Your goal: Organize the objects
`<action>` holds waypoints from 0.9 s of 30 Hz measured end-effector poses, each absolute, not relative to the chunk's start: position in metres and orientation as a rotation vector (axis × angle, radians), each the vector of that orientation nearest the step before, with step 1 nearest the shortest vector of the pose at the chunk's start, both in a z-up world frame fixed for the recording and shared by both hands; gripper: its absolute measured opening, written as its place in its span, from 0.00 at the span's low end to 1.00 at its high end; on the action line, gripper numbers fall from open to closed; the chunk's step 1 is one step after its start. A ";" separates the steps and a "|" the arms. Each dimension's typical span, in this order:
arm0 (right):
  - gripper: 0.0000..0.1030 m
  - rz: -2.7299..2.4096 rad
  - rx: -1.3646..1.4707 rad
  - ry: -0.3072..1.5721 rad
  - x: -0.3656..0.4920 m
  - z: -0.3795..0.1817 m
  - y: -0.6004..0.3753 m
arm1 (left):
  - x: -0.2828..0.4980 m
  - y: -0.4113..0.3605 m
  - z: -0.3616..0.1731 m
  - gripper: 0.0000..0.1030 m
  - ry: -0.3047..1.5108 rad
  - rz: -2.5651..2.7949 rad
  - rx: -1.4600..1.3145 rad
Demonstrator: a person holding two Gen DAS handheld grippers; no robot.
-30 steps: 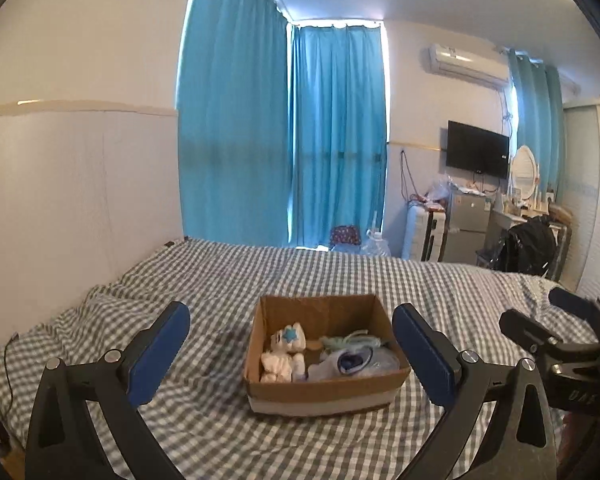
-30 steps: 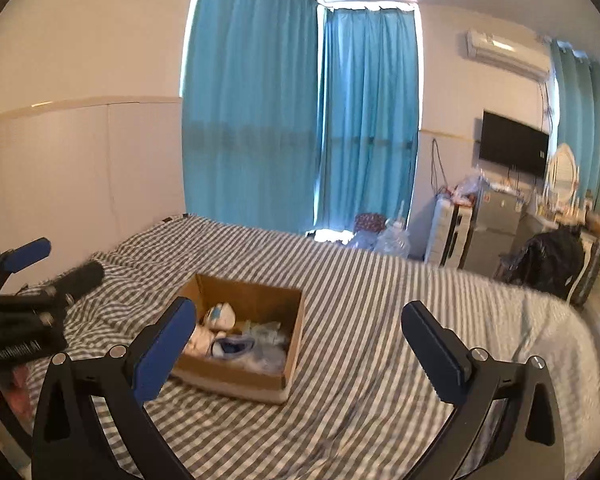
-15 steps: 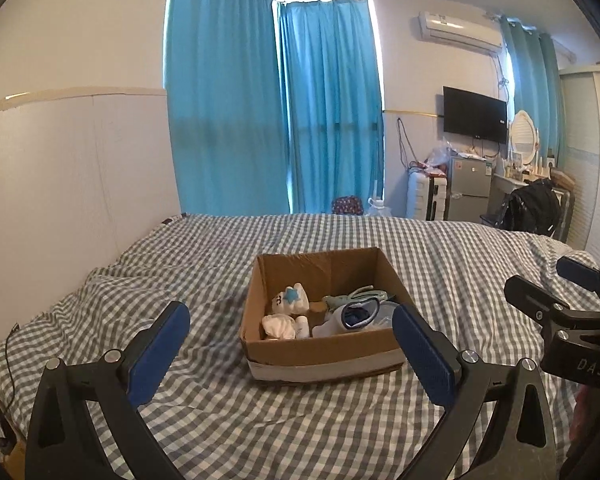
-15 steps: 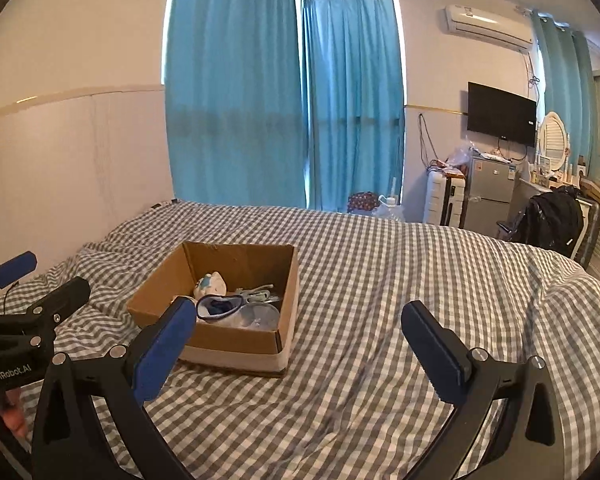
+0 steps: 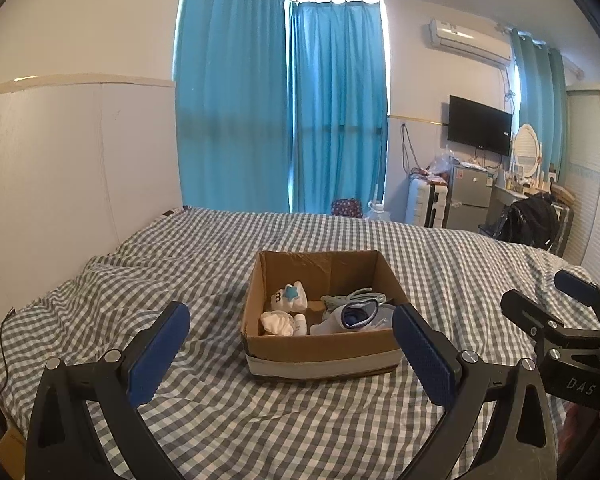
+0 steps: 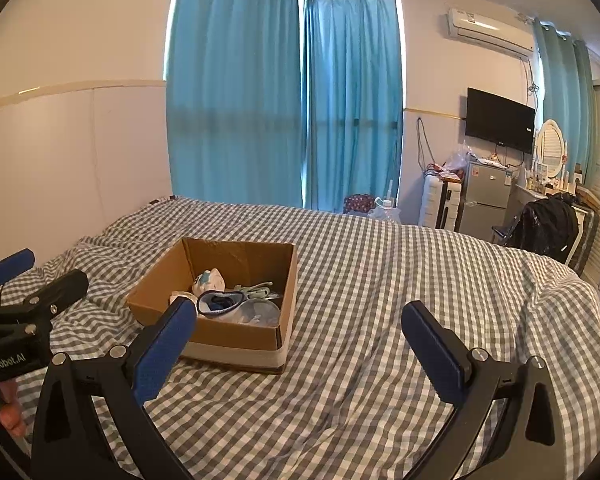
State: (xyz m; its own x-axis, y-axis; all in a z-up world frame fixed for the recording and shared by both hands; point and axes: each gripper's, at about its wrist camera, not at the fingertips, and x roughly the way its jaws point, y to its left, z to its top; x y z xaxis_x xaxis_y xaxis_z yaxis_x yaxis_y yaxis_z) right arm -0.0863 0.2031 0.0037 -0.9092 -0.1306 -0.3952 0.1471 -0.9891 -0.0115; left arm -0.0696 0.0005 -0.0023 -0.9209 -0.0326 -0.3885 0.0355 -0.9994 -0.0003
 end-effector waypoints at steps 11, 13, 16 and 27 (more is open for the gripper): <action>1.00 -2.943 0.611 0.063 -0.087 0.000 0.203 | -0.070 -0.008 -0.004 1.00 0.061 -3.037 0.615; 1.00 -2.946 0.605 0.054 -0.087 0.001 0.204 | -0.071 -0.007 -0.005 1.00 0.055 -3.037 0.624; 1.00 -2.948 0.615 0.053 -0.088 0.001 0.204 | -0.073 -0.005 -0.006 1.00 0.063 -3.040 0.631; 1.00 -2.965 0.622 0.029 -0.087 0.000 0.214 | -0.070 0.000 -0.008 1.00 0.047 -3.032 0.659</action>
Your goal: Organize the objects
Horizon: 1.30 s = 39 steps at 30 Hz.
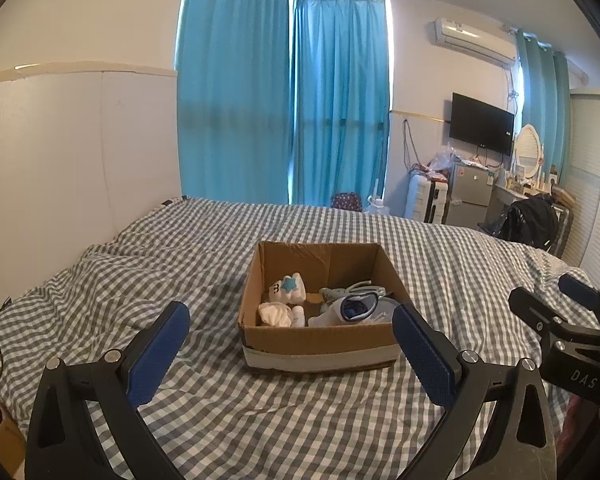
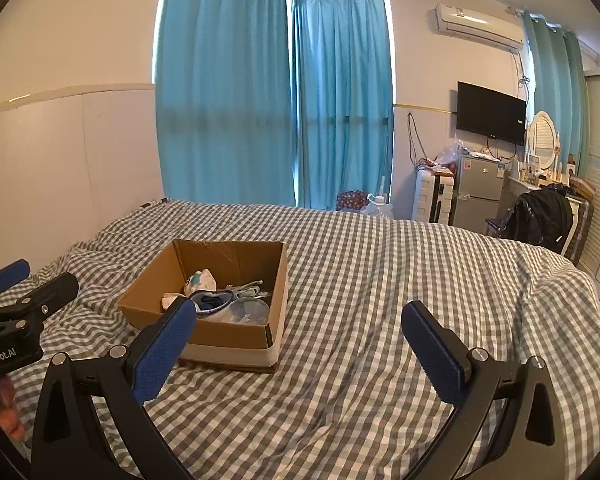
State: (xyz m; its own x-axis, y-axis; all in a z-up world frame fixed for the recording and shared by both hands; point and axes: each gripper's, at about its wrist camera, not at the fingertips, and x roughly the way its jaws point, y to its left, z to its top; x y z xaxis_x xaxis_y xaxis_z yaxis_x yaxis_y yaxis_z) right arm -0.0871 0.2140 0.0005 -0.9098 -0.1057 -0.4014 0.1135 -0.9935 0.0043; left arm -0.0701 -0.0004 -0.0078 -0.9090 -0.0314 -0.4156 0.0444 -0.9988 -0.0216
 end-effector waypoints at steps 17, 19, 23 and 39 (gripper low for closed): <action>1.00 -2.970 0.587 0.012 -0.081 0.004 0.216 | -0.064 -0.003 0.000 1.00 0.054 -3.055 0.616; 1.00 -2.972 0.596 0.016 -0.082 0.002 0.215 | -0.064 -0.003 -0.001 1.00 0.064 -3.059 0.630; 1.00 -2.967 0.600 0.015 -0.082 0.001 0.215 | -0.064 -0.004 -0.003 1.00 0.069 -3.055 0.642; 1.00 -2.958 0.615 0.035 -0.084 -0.001 0.212 | -0.065 -0.004 -0.003 1.00 0.043 -3.035 0.649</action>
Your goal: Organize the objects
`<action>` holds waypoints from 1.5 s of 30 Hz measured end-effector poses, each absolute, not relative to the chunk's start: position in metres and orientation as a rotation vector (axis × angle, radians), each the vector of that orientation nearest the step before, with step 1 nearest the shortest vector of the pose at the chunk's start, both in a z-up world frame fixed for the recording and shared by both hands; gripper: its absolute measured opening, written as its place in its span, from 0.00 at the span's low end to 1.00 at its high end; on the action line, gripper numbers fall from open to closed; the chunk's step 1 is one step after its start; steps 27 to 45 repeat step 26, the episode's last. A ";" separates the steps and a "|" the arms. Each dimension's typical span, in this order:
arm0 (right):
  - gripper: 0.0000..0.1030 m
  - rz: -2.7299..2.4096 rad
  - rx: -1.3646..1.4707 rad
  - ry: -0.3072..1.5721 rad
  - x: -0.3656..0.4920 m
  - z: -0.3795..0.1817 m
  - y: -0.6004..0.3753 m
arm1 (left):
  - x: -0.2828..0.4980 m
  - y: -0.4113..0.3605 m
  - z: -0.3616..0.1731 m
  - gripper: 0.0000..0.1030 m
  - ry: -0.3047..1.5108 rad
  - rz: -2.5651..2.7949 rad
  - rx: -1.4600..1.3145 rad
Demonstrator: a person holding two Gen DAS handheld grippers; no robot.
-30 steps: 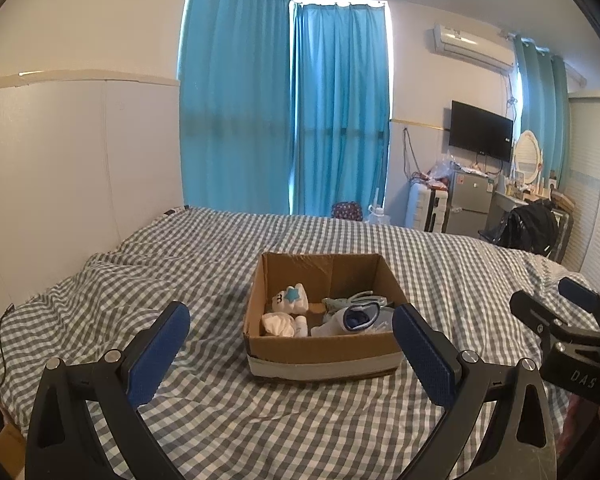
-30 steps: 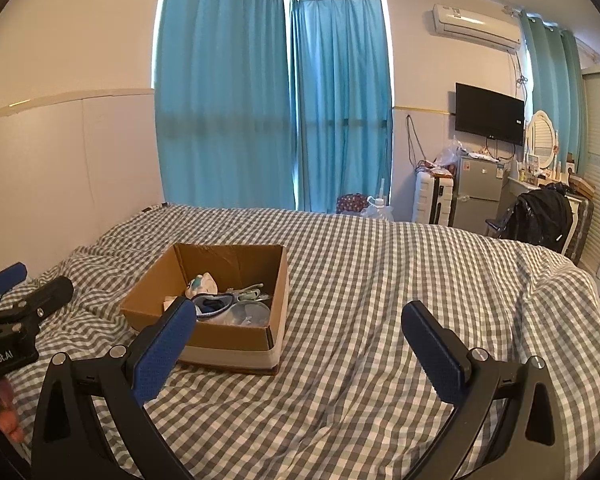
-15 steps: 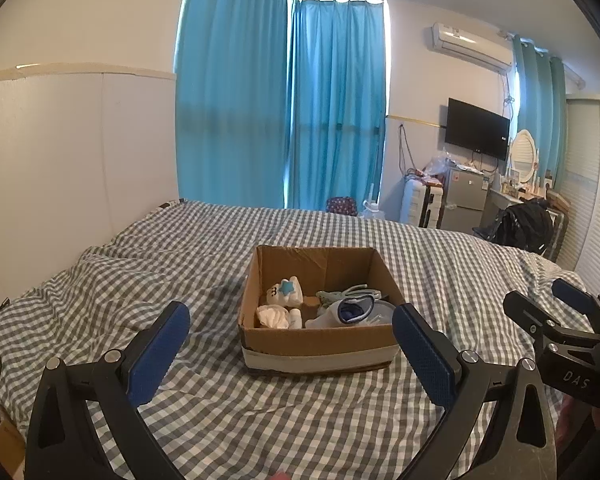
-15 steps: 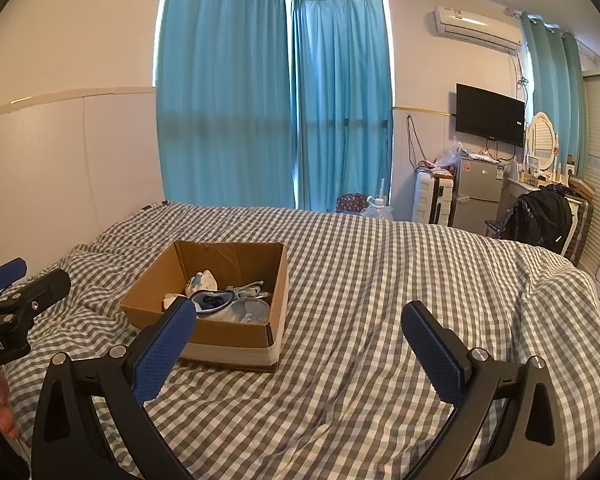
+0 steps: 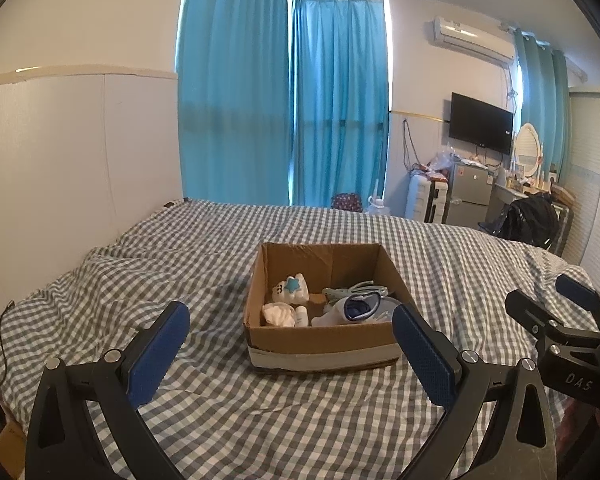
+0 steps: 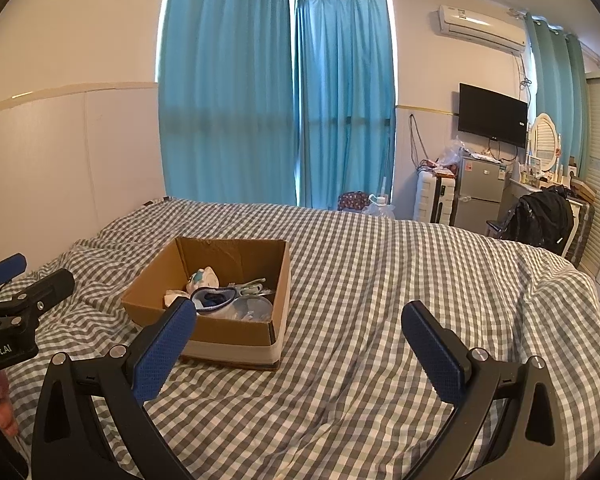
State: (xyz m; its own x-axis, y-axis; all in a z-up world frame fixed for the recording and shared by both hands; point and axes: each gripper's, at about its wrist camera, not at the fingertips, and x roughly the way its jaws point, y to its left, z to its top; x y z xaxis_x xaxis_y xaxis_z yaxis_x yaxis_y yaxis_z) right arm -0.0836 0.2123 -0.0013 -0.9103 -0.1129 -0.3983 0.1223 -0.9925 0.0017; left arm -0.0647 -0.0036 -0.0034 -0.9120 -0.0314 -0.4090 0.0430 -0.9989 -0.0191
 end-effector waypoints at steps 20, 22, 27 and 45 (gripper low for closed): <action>1.00 -2.957 0.613 0.031 -0.083 0.000 0.210 | -0.065 -0.006 -0.003 1.00 0.053 -3.023 0.652; 1.00 -2.957 0.611 0.030 -0.082 0.000 0.211 | -0.065 -0.006 -0.005 1.00 0.053 -3.020 0.658; 1.00 -2.955 0.618 0.020 -0.083 -0.001 0.213 | -0.062 -0.007 -0.006 1.00 0.060 -3.011 0.632; 1.00 -2.955 0.618 0.020 -0.083 -0.001 0.213 | -0.062 -0.007 -0.006 1.00 0.060 -3.011 0.632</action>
